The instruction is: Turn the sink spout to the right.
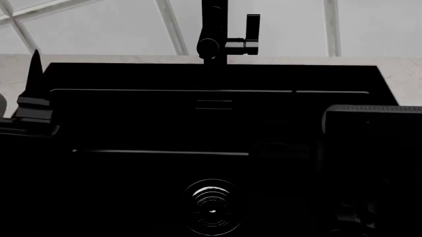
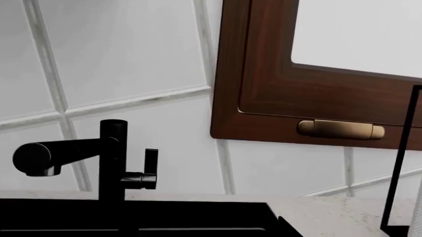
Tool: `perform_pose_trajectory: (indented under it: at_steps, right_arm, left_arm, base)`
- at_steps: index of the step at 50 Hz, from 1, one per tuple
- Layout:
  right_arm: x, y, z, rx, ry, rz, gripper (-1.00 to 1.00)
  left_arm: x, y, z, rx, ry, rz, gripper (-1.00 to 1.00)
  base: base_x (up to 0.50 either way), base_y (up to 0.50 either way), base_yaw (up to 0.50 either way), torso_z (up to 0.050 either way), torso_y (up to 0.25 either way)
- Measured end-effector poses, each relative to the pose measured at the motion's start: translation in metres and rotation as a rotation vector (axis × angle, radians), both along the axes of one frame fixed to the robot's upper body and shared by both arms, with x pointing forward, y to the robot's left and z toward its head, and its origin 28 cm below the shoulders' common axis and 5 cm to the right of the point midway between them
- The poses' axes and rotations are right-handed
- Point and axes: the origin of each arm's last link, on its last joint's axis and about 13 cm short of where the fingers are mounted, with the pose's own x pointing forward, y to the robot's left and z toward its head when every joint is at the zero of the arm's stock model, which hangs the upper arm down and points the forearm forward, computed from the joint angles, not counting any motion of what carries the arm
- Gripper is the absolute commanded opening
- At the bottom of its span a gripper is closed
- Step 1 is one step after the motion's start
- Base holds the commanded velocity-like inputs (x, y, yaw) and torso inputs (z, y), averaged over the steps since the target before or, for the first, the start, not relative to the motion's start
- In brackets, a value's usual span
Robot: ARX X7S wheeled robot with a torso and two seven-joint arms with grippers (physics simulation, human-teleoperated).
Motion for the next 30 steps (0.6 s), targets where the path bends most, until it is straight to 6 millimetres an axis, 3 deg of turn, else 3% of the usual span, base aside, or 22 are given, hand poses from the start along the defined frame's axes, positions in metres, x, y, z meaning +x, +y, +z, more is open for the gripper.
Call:
perform_pose_trajectory:
  at_steps: [30]
  right_arm:
    - [0.020,0.019,0.030,0.001,0.023,0.059,1.00]
  left_arm:
    - [0.003,-0.002,-0.007,0.011,0.011,-0.021,1.00]
  base:
    - [0.00,0.00,0.00,0.000,0.000]
